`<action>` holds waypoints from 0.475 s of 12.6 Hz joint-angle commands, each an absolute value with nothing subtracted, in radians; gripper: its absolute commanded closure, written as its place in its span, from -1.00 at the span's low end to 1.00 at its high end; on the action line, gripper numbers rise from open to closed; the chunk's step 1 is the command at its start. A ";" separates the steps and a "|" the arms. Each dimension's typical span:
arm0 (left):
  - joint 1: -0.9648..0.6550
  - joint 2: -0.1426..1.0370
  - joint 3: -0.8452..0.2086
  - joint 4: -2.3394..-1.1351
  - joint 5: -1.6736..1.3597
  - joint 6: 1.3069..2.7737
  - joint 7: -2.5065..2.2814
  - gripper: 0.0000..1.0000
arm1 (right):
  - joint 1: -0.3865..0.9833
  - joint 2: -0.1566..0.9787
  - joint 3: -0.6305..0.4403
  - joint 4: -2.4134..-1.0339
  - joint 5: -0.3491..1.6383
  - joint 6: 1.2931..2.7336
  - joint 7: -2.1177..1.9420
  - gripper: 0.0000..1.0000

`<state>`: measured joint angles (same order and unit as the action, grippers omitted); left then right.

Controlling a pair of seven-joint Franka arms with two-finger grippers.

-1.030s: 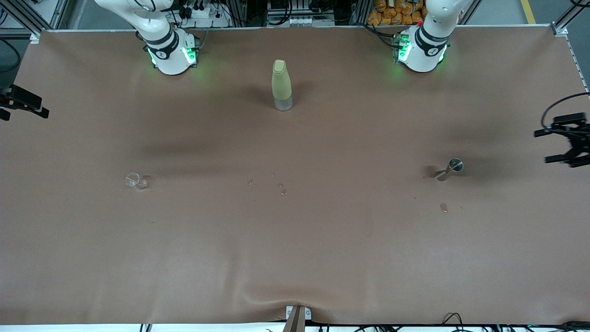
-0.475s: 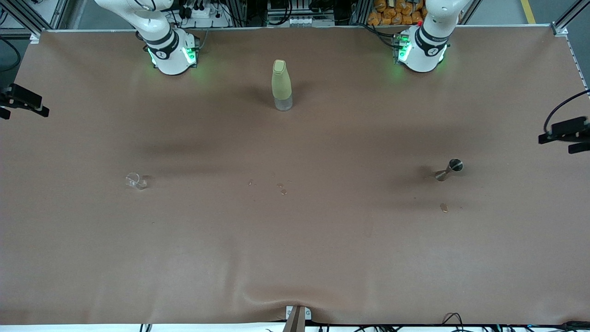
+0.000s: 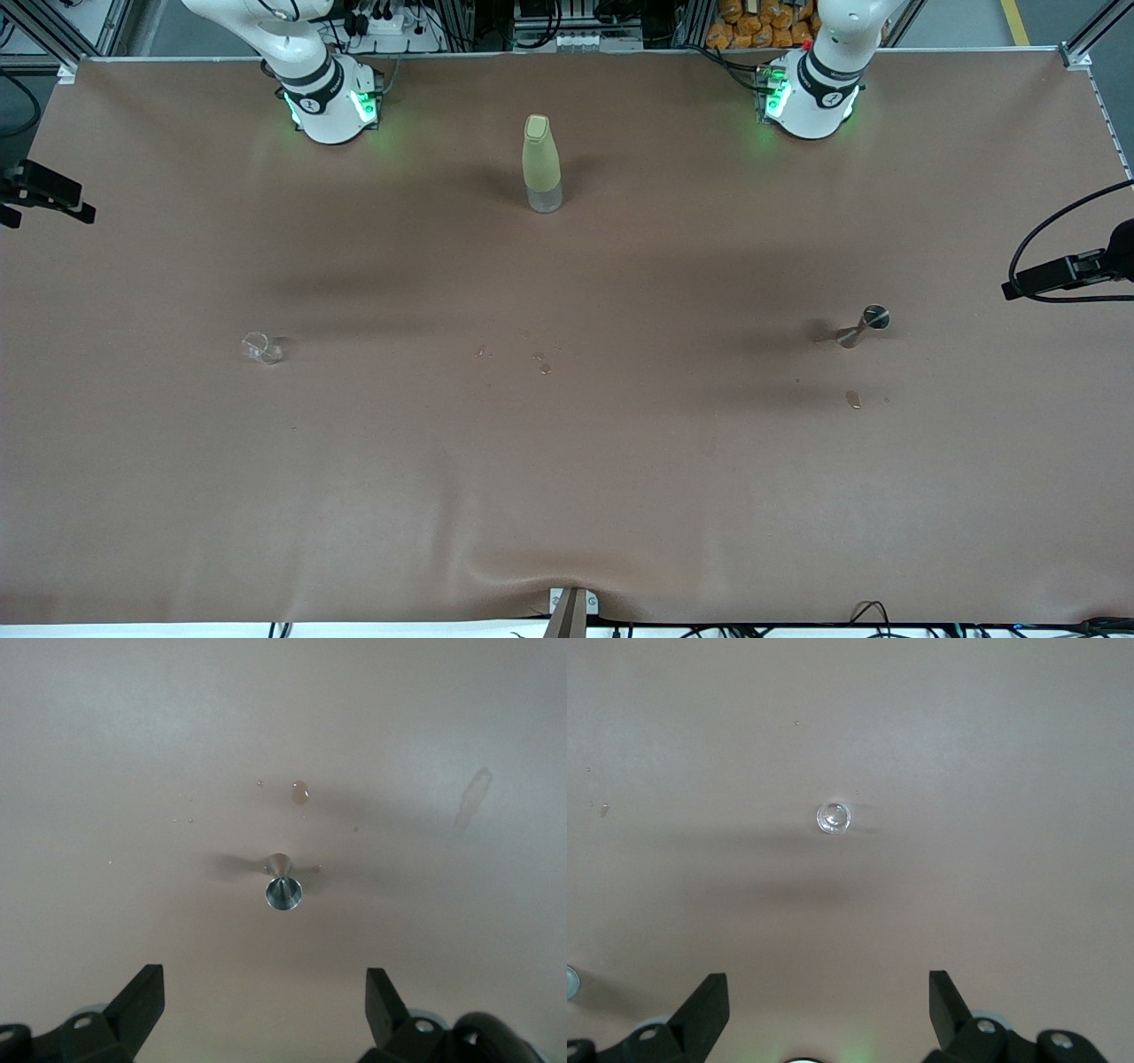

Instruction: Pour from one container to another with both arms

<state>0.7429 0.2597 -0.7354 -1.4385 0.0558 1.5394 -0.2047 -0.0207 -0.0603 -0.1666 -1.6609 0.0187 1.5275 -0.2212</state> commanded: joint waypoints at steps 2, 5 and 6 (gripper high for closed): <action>0.733 0.262 -0.744 -1.419 0.080 1.546 -0.236 -1.00 | -0.029 -0.057 -0.146 -1.615 0.005 1.508 -0.199 -1.00; 0.494 0.255 -0.501 -1.416 0.071 1.546 -0.224 -1.00 | -0.029 -0.043 -0.146 -1.618 0.017 1.534 -0.201 -1.00; 0.372 0.239 -0.360 -1.411 0.048 1.546 -0.216 -1.00 | -0.032 -0.044 -0.146 -1.626 0.017 1.549 -0.209 -1.00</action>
<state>0.5534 0.2584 -0.5575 -1.4264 0.0553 1.5463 -0.2167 -0.0206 -0.0553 -0.1554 -1.6374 0.0190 1.5369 -0.2200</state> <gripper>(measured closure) 0.000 0.000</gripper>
